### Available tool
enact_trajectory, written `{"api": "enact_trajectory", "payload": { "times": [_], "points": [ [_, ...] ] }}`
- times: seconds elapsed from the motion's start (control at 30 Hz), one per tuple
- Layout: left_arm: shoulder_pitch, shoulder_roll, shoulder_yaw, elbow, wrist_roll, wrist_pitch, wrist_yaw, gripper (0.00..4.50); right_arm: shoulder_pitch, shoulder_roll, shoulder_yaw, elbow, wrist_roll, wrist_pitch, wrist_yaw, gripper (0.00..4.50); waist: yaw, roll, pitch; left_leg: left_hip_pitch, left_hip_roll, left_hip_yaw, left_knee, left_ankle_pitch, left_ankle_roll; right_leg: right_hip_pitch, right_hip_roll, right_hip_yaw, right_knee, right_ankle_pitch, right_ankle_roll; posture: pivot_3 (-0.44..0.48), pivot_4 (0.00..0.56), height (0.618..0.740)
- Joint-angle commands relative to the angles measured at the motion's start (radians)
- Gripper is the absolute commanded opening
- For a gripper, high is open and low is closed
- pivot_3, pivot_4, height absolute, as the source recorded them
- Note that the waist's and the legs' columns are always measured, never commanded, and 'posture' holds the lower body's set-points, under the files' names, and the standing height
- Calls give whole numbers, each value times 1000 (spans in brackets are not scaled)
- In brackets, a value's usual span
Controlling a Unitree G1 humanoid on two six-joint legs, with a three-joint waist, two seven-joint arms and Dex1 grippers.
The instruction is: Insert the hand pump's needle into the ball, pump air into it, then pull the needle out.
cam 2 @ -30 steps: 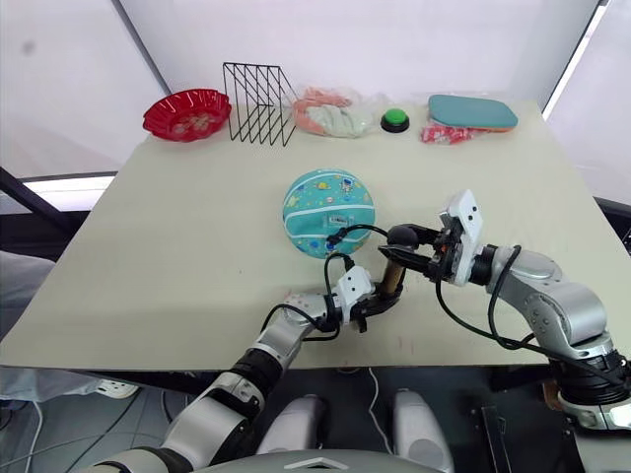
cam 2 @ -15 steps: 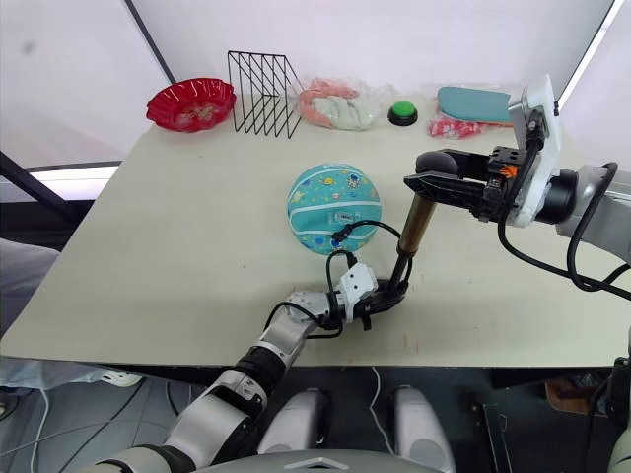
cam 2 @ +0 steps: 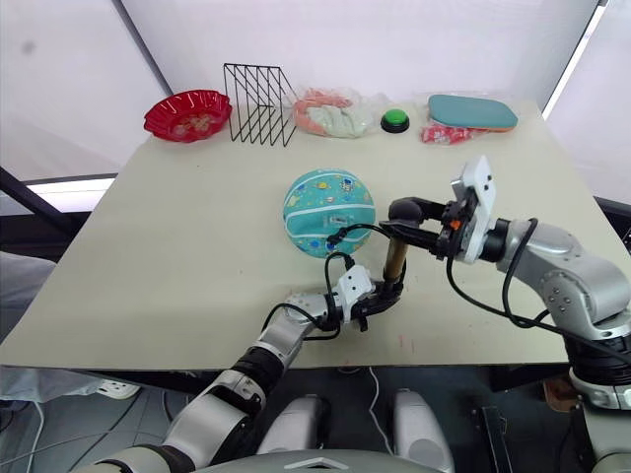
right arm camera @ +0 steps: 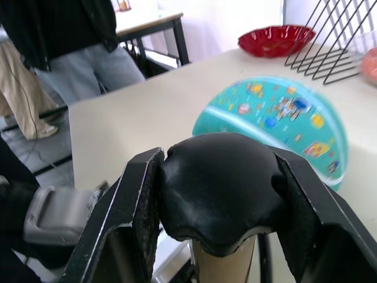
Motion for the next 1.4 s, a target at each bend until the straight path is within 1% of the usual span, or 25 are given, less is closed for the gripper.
{"api": "enact_trajectory", "payload": {
  "times": [0.03, 0.13, 0.27, 0.43, 0.5, 0.57, 0.67, 0.77, 0.97, 1.07, 1.23, 1.4],
  "points": [
    [49, 10, -5, 34, 7, 30, -5, 1053, 78, 22, 115, 93, -122, -9, 15, 2036, 0, 1, -1, 0, 0, 0, 0, 0, 0, 0, 0, 0, 0, 0, 1, 0, 150, 740],
    [50, 10, -4, 29, 7, 34, -5, 1053, 89, 42, 121, 98, -147, -30, 28, 2036, 0, 2, -3, 0, 0, 1, -1, 0, 0, 0, 0, 1, -1, 1, 1, 0, 150, 740],
    [47, 11, -3, 32, 7, 35, -7, 1053, 61, 36, 60, 50, -118, -5, 29, 2036, 1, 2, -3, 1, 0, 0, -2, 0, 0, 0, 0, 0, -1, 1, 1, 0, 150, 740],
    [42, 11, 0, 41, 5, 33, -8, 1053, 12, -25, -67, -66, -12, 88, 15, 2036, 4, 0, 0, -1, -1, 0, -2, 0, 0, 0, -1, 0, -2, 1, 1, 0, 150, 740],
    [41, 10, 0, 44, 5, 31, -10, 1053, -24, -62, -143, -120, 65, 149, 1, 2036, 6, 0, 2, -2, -2, -1, -2, 0, 0, -1, -1, 0, -2, 1, 1, 0, 150, 740],
    [41, 9, 0, 47, 4, 29, -12, 1053, -49, -91, -193, -151, 113, 189, -10, 2036, 9, 0, 5, -5, -3, 0, -1, 0, 0, -4, -3, 0, -2, 1, 2, 0, 150, 740],
    [41, 9, -2, 48, 2, 27, -14, 1053, -65, -118, -226, -172, 147, 223, -21, 2036, 12, 0, 5, -12, -3, -1, -1, 0, 0, -10, -3, -1, -2, 1, 2, 0, 150, 740],
    [43, 10, -5, 44, 2, 26, -17, 1053, -77, -147, -254, -196, 176, 246, -28, 2036, 16, -1, 6, -13, -3, -2, -1, 0, 0, -10, -3, -2, -2, 1, 2, 0, 150, 740],
    [53, 16, -4, 31, 1, 30, -20, 1053, -170, -186, -356, -213, 347, 339, -100, 2036, 16, 0, 12, -15, -3, -2, 1, 0, 0, -11, -3, -2, -2, 1, 2, 0, 150, 740],
    [57, 17, -6, 26, -2, 34, -19, 1053, -164, -192, -344, -218, 358, 348, -110, 2036, 17, 0, 12, -16, -3, -3, 1, 0, 0, -11, -3, -3, -2, 1, 2, 0, 150, 740],
    [59, 17, -8, 23, -1, 34, -19, 1053, -77, -126, -222, -185, 232, 275, -97, 2036, 13, -1, 12, -15, -3, -3, 1, 0, 0, -10, -2, -2, -2, 1, 2, 0, 150, 740],
    [60, 16, -11, 20, 1, 35, -19, 1053, 18, -82, -80, -100, 70, 164, -34, 2036, 6, 0, 10, -11, -3, -2, 1, 0, 0, -9, -2, -2, -1, 1, 2, 0, 150, 740]
  ]
}}
